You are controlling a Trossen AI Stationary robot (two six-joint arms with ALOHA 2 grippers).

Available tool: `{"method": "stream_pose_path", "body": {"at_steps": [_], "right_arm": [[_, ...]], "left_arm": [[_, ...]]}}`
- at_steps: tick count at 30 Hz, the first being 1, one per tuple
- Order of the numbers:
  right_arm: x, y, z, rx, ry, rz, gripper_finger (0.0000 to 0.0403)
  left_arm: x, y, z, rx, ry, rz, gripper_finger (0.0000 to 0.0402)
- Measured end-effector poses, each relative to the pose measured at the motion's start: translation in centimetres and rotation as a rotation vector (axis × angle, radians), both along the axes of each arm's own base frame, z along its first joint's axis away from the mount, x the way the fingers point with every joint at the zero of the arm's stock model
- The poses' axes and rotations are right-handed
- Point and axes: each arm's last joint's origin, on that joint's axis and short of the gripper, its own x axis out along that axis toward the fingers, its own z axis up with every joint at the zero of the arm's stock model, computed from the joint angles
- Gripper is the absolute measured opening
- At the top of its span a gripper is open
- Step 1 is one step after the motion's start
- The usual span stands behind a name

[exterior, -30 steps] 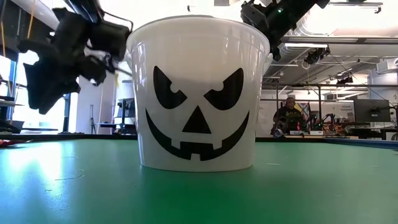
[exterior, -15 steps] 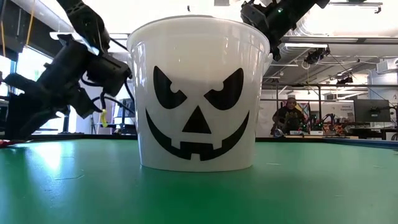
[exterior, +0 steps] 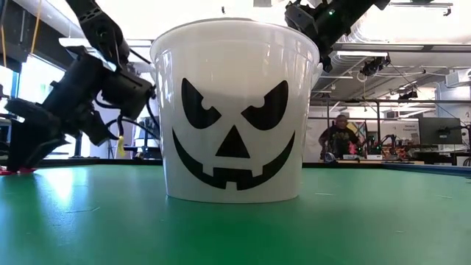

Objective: Sort candy by brand, put in halloween buckets
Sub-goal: Put the red chocolate into the black bucket

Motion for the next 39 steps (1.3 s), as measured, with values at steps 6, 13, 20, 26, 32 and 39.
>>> {"method": "stream_pose_path", "body": {"at_steps": [6, 13, 20, 26, 32, 39], "right_arm": [[0.0, 0.0, 0.0, -0.003, -0.001, -0.006, 0.0], [0.0, 0.0, 0.0, -0.005, 0.0, -0.005, 0.0], [0.0, 0.0, 0.0, -0.008, 0.002, -0.002, 0.0], [0.0, 0.0, 0.0, -0.008, 0.002, -0.002, 0.0], [0.0, 0.0, 0.0, -0.005, 0.0, -0.005, 0.0], [0.0, 0.0, 0.0, 0.006, -0.006, -0.022, 0.0]], "left_arm": [[0.1, 0.0, -1.1, -0.028, 0.083, -0.007, 0.0126], [0.0, -0.1, -1.2, -0.078, 0.076, 0.0, 0.0032], [0.3, -0.2, -0.3, -0.076, -0.011, -0.003, 0.0005], [1.4, 0.1, 3.0, -0.068, -0.117, -0.038, 0.0001], [3.0, 1.1, 8.2, -0.023, -0.322, -0.013, 0.0], [5.8, 2.7, 15.2, 0.041, -0.676, 0.069, 0.0]]}}
